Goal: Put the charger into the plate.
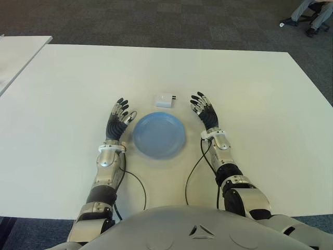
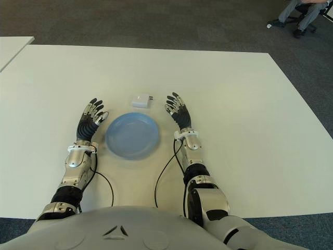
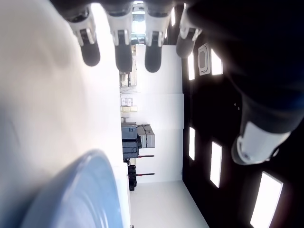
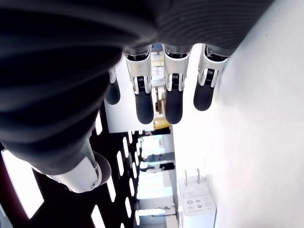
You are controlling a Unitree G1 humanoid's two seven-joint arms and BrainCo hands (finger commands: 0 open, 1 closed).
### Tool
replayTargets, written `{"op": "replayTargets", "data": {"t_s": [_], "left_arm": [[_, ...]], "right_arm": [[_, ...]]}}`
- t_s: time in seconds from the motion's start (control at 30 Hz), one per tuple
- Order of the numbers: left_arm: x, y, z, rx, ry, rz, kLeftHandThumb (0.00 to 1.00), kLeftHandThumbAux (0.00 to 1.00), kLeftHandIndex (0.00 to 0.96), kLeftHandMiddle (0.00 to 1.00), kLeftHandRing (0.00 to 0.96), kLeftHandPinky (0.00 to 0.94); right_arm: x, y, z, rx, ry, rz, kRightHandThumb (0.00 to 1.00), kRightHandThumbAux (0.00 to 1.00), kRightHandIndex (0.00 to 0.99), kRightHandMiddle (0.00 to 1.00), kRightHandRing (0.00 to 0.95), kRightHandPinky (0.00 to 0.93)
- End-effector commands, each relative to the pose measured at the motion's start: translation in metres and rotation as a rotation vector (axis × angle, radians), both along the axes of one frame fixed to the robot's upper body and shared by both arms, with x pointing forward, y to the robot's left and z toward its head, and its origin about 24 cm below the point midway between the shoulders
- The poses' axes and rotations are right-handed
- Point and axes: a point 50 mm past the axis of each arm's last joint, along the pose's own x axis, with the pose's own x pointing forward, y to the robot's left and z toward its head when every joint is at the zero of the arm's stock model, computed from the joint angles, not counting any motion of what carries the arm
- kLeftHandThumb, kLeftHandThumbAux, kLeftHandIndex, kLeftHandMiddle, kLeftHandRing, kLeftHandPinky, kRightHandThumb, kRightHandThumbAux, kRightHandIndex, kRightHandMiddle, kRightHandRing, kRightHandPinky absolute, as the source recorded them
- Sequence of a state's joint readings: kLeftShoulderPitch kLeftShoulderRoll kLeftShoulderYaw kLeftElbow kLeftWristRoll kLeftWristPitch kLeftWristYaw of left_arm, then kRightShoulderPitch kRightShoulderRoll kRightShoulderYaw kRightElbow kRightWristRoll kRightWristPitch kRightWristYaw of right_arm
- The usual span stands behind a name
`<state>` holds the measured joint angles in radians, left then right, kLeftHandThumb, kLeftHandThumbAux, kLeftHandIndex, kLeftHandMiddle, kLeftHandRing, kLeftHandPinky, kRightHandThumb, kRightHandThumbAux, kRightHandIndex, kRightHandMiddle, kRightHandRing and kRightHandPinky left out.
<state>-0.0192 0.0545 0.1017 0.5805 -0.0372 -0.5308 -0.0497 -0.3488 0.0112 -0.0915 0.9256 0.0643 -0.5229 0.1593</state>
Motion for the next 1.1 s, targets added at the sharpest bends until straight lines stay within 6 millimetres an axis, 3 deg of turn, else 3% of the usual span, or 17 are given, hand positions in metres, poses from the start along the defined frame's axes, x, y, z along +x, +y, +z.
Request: {"op": "replayTargets", "data": {"t_s": [0.03, 0.37, 0.83, 1.1], "left_arm": [[-0.012, -0.003, -0.018, -0.012, 0.099, 0.009, 0.0, 0.587, 0.043, 0.132, 0.125, 0.129], [-0.01, -0.006, -0.02, -0.025, 0.11, 0.012, 0.0, 0.601, 0.047, 0.132, 0.125, 0.135], [-0.006, -0.01, -0.024, -0.04, 0.126, -0.004, 0.0, 0.602, 0.05, 0.142, 0.128, 0.117], [-0.004, -0.014, -0.026, -0.039, 0.135, -0.004, 0.0, 0.597, 0.058, 0.147, 0.134, 0.132]], "right_arm": [[-0.017, -0.003, -0.023, -0.003, 0.119, -0.015, 0.132, 0.731, 0.096, 0.209, 0.178, 0.163], [-0.008, -0.014, -0.011, -0.06, 0.074, -0.091, 0.139, 0.74, 0.086, 0.201, 0.179, 0.179], [0.005, -0.016, 0.012, -0.187, 0.013, -0.206, 0.36, 0.691, 0.153, 0.216, 0.188, 0.193], [0.022, -0.022, 0.034, -0.199, -0.028, -0.208, 0.422, 0.674, 0.14, 0.204, 0.18, 0.189]]}}
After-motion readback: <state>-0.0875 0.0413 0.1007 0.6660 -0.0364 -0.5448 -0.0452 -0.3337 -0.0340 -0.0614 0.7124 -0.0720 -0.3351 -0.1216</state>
